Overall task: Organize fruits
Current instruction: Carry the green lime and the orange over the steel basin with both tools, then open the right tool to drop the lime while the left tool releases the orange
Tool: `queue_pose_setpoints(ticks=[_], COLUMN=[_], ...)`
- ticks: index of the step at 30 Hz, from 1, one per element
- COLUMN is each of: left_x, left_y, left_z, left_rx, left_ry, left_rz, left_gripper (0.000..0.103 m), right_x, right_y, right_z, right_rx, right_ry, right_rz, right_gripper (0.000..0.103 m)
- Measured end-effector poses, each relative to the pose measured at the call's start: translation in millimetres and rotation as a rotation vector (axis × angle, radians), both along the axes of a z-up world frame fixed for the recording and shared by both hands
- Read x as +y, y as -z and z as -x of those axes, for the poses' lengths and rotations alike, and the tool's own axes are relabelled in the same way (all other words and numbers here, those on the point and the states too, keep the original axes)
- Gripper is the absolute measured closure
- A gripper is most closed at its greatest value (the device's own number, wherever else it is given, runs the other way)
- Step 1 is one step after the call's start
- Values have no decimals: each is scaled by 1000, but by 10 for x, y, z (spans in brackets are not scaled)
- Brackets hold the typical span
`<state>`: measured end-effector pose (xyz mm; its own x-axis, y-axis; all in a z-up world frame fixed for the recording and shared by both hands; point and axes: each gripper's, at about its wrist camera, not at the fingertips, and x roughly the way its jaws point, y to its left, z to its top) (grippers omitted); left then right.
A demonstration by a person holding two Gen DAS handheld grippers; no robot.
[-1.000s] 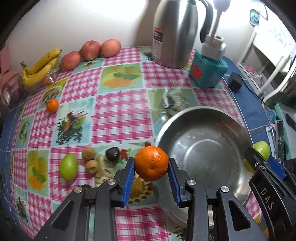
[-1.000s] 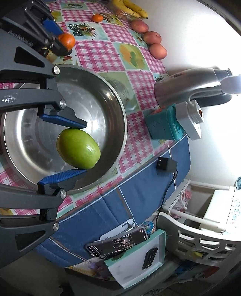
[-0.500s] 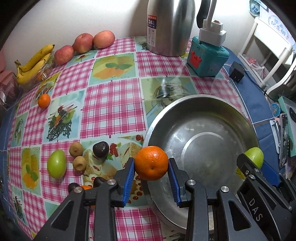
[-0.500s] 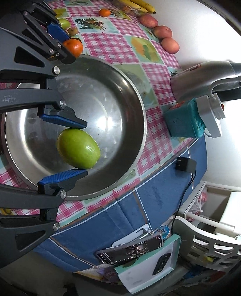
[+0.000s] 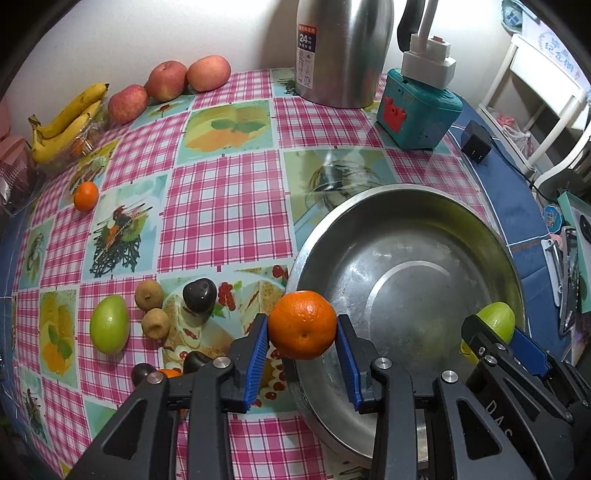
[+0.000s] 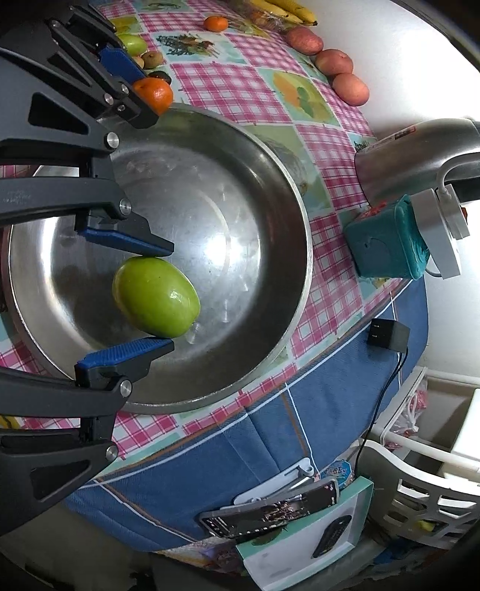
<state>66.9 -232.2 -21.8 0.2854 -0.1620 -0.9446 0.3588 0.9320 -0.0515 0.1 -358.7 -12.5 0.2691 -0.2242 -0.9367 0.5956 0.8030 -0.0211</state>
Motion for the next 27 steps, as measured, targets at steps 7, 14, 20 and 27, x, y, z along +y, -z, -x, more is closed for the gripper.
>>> queue_pose_setpoints(ticks=[7,14,20,27], left_x=[-7,5,91,434], left_y=[-7,-99,-225,-306], left_z=[7,18,-2,-76], left_rx=[12,-5,-31,-50], left_ry=[4,8,-16,-118], left_rz=[13,29,52,65], left_gripper=[54,52,48,48], right_x=[0,18,43,78], right_y=[11,-85,-211,-251], right_z=[3,26,45,49], right_rx=[1,-28,-59,-68], right_ry=[1,-3,-7,-19], right_rz=[-10,13,33,27], right_gripper=[56,56,56,56])
